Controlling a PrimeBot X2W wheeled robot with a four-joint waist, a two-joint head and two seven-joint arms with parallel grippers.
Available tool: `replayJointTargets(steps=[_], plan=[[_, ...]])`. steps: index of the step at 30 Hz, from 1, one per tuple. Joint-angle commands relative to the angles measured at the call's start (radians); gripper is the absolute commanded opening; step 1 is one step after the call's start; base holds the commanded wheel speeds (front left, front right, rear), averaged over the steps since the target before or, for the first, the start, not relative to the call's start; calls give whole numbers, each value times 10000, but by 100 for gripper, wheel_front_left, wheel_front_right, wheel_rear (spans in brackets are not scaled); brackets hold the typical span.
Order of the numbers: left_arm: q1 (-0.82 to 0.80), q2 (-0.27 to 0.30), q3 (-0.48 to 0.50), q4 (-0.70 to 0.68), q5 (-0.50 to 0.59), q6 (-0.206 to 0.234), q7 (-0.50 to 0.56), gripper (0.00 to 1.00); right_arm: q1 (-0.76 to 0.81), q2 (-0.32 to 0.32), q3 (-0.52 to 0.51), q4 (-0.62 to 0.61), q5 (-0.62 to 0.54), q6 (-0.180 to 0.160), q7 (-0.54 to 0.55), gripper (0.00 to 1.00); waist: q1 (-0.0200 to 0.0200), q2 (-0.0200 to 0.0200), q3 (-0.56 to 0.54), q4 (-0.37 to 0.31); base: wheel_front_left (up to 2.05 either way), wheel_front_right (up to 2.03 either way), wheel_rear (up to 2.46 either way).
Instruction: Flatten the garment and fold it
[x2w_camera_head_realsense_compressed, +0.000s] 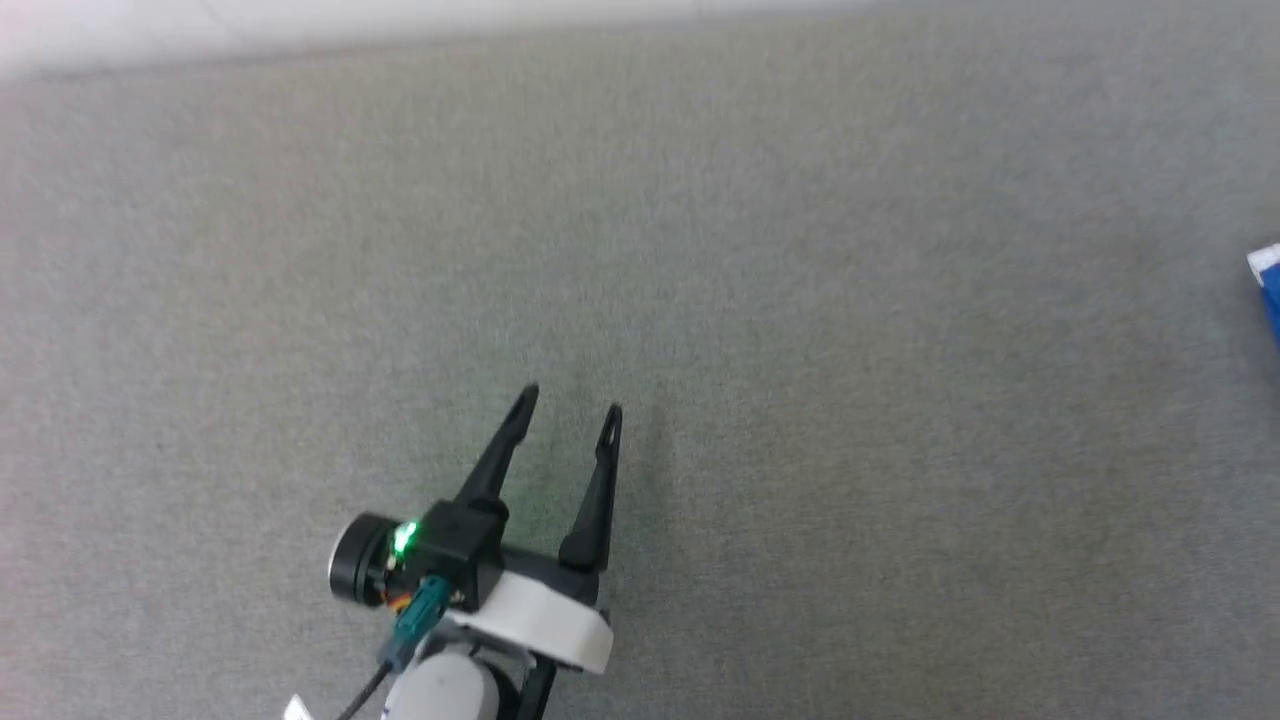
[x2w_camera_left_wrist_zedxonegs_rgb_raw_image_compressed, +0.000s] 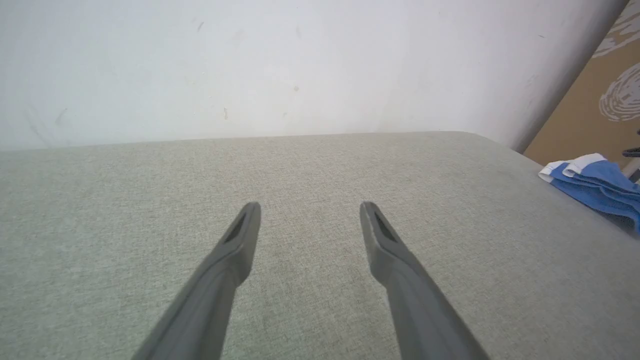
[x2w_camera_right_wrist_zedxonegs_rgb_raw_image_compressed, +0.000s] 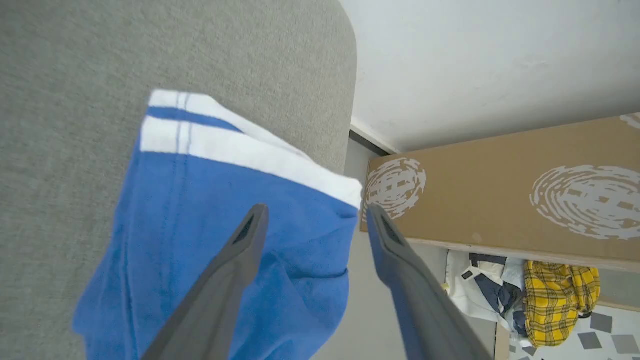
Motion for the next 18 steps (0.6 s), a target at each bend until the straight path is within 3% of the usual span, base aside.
replayJointTargets(steps=[1, 6, 11, 18], plan=[[200, 7, 57, -11, -67, 79, -47, 100, -193, 105, 48, -179, -7, -11, -65, 100, 2, 0, -1475, -205, 0, 0, 0], [853, 7, 310, -112, -223, 287, -47, 100, -207, 551, -257, -910, 353, -11, -817, 100, 2, 0, -2347, -185, 0, 0, 0], [1325, 7, 792, -183, -410, 425, -47, 100, 337, 1369, -1266, -1582, 485, -11, -2111, 100, 2, 0, -2920, -83, 0, 0, 0], [1820, 11, 1707, -35, -345, 598, -47, 100, 2601, 3362, -4083, -2890, -201, -11, -3348, 100, 2, 0, -3499, 134, 0, 0, 0]])
